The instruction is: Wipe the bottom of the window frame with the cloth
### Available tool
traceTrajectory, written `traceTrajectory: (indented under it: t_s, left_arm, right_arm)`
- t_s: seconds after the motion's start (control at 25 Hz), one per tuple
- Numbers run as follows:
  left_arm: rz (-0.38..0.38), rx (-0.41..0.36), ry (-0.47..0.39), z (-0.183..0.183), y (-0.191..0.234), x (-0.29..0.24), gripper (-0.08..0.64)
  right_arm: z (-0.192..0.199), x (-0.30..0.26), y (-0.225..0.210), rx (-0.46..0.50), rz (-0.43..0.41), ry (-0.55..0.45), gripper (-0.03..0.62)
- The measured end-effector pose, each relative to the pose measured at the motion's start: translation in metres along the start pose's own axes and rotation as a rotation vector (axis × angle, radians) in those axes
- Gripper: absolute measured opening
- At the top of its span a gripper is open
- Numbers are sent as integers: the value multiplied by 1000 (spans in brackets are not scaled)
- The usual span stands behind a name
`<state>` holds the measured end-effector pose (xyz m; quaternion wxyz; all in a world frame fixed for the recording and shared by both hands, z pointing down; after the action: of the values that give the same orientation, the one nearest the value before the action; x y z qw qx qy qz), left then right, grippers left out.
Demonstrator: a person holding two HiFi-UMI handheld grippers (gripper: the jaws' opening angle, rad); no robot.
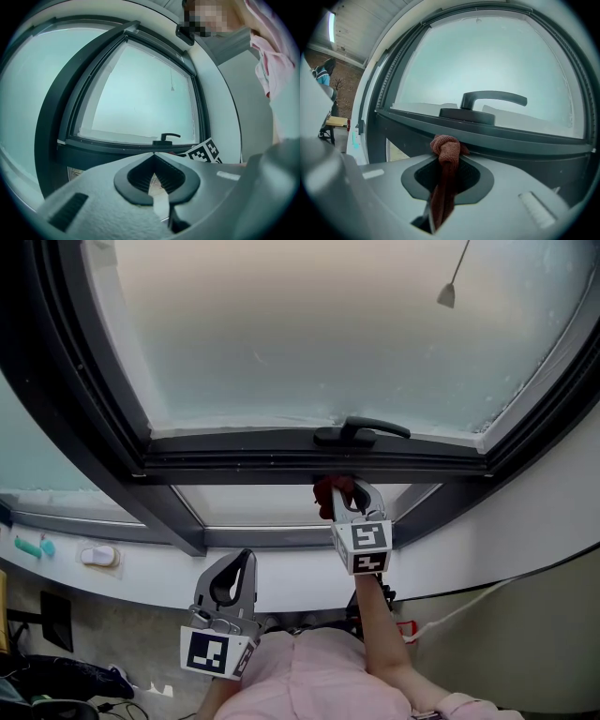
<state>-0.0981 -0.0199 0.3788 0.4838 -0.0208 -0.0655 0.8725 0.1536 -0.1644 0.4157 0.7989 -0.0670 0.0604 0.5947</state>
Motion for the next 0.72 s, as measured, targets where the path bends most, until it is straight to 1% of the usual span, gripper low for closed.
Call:
traceTrajectory:
  t_s: [0.48, 0.72]
  left_arm:
    - [8, -13, -2, -7, -26, -21, -2]
    - [18, -17, 4, -9, -39, -31, -2]
  right_arm:
    - [-2, 15, -38, 6, 17, -13, 63]
    - [-1, 23, -60, -4, 43, -6, 63]
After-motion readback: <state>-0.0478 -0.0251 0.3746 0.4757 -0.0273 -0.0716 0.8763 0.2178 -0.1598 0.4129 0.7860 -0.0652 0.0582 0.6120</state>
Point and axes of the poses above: the fingertips, and each gripper's own axes: x backward along the fingers, y to its left, z out of its underside, the point moved 10 cm from there along x, backward along the fingers, and after that the axes turned 12 degrees about -x, right-handed, at the moved point
